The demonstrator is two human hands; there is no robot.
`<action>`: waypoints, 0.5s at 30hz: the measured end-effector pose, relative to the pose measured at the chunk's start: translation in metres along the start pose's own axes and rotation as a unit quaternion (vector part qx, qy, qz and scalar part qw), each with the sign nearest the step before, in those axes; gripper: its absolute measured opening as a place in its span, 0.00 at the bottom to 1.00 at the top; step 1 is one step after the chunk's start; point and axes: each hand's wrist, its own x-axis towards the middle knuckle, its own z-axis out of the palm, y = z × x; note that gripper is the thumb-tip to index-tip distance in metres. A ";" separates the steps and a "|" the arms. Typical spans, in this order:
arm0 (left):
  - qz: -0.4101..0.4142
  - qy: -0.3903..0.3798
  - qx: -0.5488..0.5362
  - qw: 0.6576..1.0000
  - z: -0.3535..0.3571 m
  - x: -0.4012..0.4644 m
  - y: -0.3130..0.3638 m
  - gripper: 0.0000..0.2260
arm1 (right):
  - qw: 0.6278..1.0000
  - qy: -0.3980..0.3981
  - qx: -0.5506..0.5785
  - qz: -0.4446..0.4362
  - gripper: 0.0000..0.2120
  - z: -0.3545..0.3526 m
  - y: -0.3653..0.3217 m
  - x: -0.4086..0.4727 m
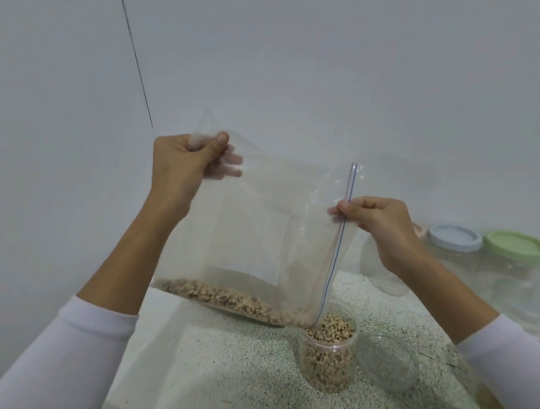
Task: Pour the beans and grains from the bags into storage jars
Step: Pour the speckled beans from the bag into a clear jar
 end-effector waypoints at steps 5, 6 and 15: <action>-0.007 -0.009 0.003 1.000 0.000 -0.001 -0.001 0.09 | 1.000 -0.003 -0.003 0.004 0.05 0.000 0.001 -0.001; -0.005 -0.002 0.000 1.000 -0.002 -0.001 -0.002 0.09 | 1.000 0.002 -0.003 0.001 0.05 0.000 0.001 0.000; 0.000 0.007 -0.003 1.000 -0.003 -0.002 -0.002 0.09 | 1.000 -0.001 -0.012 -0.002 0.06 -0.001 -0.003 0.003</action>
